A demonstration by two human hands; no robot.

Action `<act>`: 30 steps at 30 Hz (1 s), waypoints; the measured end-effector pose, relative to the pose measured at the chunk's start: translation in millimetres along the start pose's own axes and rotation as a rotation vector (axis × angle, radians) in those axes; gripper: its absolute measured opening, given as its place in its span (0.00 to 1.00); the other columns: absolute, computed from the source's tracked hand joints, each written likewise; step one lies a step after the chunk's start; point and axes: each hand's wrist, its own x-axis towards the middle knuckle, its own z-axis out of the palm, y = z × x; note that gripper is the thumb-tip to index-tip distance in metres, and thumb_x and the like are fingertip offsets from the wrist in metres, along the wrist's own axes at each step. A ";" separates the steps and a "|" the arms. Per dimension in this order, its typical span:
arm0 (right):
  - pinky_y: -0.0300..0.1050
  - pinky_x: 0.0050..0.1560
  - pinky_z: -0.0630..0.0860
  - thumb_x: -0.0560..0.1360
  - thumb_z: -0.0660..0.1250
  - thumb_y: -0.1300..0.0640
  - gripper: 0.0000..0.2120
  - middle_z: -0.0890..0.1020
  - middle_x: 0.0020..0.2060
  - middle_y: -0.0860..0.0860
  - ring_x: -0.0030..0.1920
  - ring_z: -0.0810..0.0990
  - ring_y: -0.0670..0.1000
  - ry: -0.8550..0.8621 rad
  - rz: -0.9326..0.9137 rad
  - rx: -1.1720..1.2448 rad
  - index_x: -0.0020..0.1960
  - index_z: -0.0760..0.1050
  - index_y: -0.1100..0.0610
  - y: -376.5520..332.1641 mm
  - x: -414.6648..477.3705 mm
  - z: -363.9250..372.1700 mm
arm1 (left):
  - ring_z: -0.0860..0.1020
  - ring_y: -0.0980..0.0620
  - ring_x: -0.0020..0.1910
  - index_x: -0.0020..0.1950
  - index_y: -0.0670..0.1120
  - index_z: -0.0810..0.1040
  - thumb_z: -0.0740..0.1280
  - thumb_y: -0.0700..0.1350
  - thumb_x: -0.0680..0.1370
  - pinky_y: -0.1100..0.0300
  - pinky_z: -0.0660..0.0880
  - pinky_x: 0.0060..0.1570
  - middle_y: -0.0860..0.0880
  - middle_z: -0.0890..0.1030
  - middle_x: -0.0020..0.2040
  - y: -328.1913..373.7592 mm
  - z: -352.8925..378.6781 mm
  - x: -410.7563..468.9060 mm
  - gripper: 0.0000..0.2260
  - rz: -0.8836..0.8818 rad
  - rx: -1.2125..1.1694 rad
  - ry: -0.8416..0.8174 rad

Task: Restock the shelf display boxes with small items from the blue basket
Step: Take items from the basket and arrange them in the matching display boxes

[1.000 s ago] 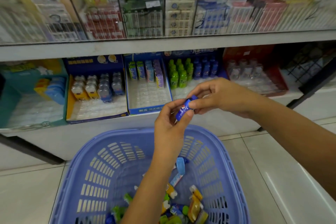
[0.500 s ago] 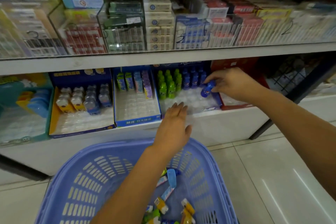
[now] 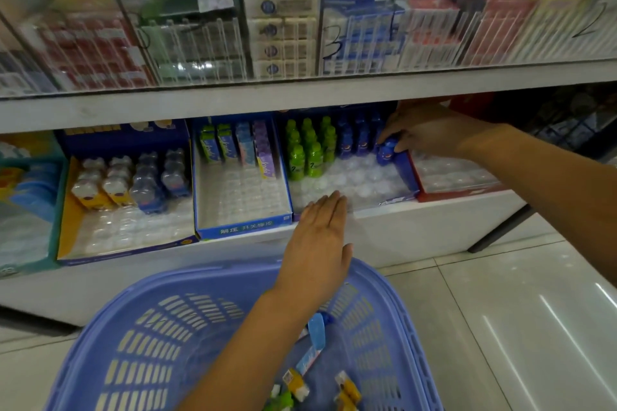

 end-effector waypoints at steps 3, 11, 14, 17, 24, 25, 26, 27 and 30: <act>0.52 0.60 0.71 0.73 0.66 0.58 0.13 0.79 0.56 0.53 0.57 0.76 0.57 -0.009 -0.048 -0.088 0.57 0.79 0.52 -5.8 2.3 -2.1 | 0.48 0.52 0.77 0.78 0.45 0.46 0.59 0.49 0.81 0.63 0.34 0.71 0.48 0.47 0.79 0.6 2.0 -0.3 0.31 -0.008 -0.003 0.012; 0.52 0.62 0.70 0.75 0.63 0.61 0.16 0.77 0.60 0.58 0.62 0.73 0.60 -0.026 0.153 -0.024 0.62 0.76 0.57 -28.3 -11.7 -4.1 | 0.47 0.52 0.77 0.78 0.43 0.48 0.59 0.47 0.81 0.63 0.36 0.72 0.48 0.48 0.79 4.7 -9.7 0.0 0.30 -0.004 -0.058 -0.051; 0.51 0.65 0.67 0.76 0.62 0.63 0.20 0.70 0.66 0.59 0.65 0.70 0.60 0.080 0.119 -0.127 0.68 0.70 0.59 -56.2 -25.5 10.3 | 0.53 0.52 0.76 0.76 0.43 0.59 0.61 0.43 0.80 0.62 0.48 0.74 0.48 0.57 0.77 5.4 -16.5 -19.1 0.25 0.023 -0.262 0.080; 0.47 0.55 0.73 0.74 0.67 0.58 0.13 0.80 0.54 0.57 0.55 0.77 0.56 0.180 0.025 0.007 0.57 0.77 0.58 -99.5 -57.2 35.4 | 0.71 0.48 0.64 0.66 0.44 0.73 0.62 0.41 0.79 0.59 0.68 0.60 0.46 0.73 0.66 -8.0 -0.9 -53.0 0.15 -0.035 -0.330 0.173; 0.49 0.52 0.71 0.75 0.67 0.57 0.15 0.78 0.57 0.58 0.56 0.76 0.58 -0.547 -0.009 0.045 0.60 0.75 0.61 -177.8 -106.4 182.5 | 0.74 0.41 0.61 0.68 0.44 0.72 0.59 0.41 0.80 0.59 0.71 0.56 0.42 0.75 0.65 -64.8 85.1 -143.6 0.16 -0.245 -0.186 -0.743; 0.50 0.51 0.72 0.76 0.66 0.58 0.16 0.77 0.59 0.60 0.57 0.76 0.60 -0.665 0.008 0.009 0.63 0.73 0.62 -180.2 -109.3 204.9 | 0.73 0.42 0.64 0.69 0.47 0.71 0.60 0.43 0.80 0.56 0.70 0.61 0.43 0.73 0.68 -71.2 95.9 -159.2 0.17 -0.249 -0.195 -0.847; 0.51 0.50 0.73 0.77 0.64 0.59 0.18 0.75 0.62 0.62 0.58 0.76 0.61 -0.749 0.025 -0.017 0.65 0.71 0.63 -180.3 -111.9 225.4 | 0.71 0.42 0.66 0.70 0.48 0.69 0.60 0.46 0.80 0.52 0.69 0.65 0.44 0.71 0.70 -77.0 105.2 -172.9 0.18 -0.258 -0.192 -0.921; 0.52 0.51 0.73 0.78 0.62 0.62 0.19 0.72 0.64 0.62 0.59 0.75 0.61 -0.803 0.034 -0.048 0.68 0.68 0.63 -180.0 -113.7 243.9 | 0.69 0.42 0.69 0.72 0.49 0.66 0.59 0.50 0.81 0.50 0.67 0.67 0.43 0.68 0.72 -82.4 113.5 -183.6 0.20 -0.258 -0.161 -0.971; 0.49 0.52 0.68 0.78 0.59 0.65 0.21 0.66 0.69 0.60 0.55 0.69 0.52 -0.914 0.004 -0.078 0.71 0.63 0.60 -181.5 -115.1 279.2 | 0.60 0.41 0.74 0.78 0.49 0.53 0.58 0.52 0.81 0.45 0.60 0.71 0.43 0.57 0.77 -94.9 123.4 -196.5 0.27 -0.246 -0.048 -1.103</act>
